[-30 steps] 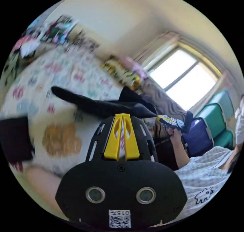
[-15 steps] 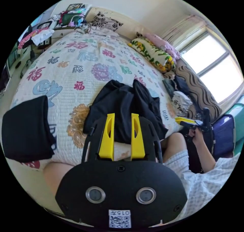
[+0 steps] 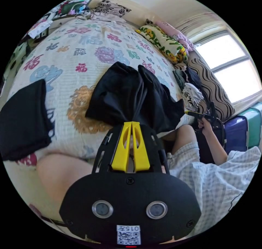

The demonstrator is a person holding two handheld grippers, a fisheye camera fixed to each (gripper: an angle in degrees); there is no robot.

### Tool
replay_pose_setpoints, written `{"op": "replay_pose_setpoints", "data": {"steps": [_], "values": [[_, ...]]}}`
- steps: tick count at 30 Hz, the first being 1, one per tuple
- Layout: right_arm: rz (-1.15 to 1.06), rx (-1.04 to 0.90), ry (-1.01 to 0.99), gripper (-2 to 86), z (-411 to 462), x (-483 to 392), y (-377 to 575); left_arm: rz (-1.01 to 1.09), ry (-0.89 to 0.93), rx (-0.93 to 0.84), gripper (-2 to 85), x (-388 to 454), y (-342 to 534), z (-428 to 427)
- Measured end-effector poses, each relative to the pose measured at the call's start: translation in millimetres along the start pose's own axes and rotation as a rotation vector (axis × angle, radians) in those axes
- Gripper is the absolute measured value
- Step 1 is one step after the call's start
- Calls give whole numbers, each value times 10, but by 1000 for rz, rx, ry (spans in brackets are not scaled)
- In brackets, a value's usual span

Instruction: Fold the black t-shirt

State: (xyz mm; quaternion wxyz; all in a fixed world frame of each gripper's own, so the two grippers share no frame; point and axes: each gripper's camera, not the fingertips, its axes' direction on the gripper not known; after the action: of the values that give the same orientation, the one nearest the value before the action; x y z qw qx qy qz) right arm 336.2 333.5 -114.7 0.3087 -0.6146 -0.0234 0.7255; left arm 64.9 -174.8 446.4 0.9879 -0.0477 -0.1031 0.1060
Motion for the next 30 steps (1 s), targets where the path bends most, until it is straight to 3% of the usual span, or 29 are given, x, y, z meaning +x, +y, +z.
{"op": "replay_pose_setpoints", "data": {"steps": [4,7,10,13,15,19,22,24,26,30], "values": [[235,-15,-113,2,-26,633,477,-96,31,6,2,-43,363,-137],[273,85,-165,22,-58,694,598,-75,79,31,47,107,413,-186],[137,158,-197,73,-67,431,365,2,-28,55,79,352,318,-145],[-59,115,-163,98,163,-23,-137,59,42,28,93,556,117,109],[-139,41,-149,84,452,-258,-446,64,89,40,97,697,17,315],[-208,-175,-319,11,1077,-648,-797,53,155,171,101,844,57,205],[-381,-154,-449,0,1032,-1091,-544,56,83,207,111,863,177,50],[-515,-168,-390,-2,1006,-1404,-262,26,52,166,125,784,259,105],[-614,-182,-307,-3,1053,-1723,99,-12,139,128,129,723,328,246],[-618,-211,-279,-3,1262,-1945,401,-25,176,6,111,811,501,746]]}}
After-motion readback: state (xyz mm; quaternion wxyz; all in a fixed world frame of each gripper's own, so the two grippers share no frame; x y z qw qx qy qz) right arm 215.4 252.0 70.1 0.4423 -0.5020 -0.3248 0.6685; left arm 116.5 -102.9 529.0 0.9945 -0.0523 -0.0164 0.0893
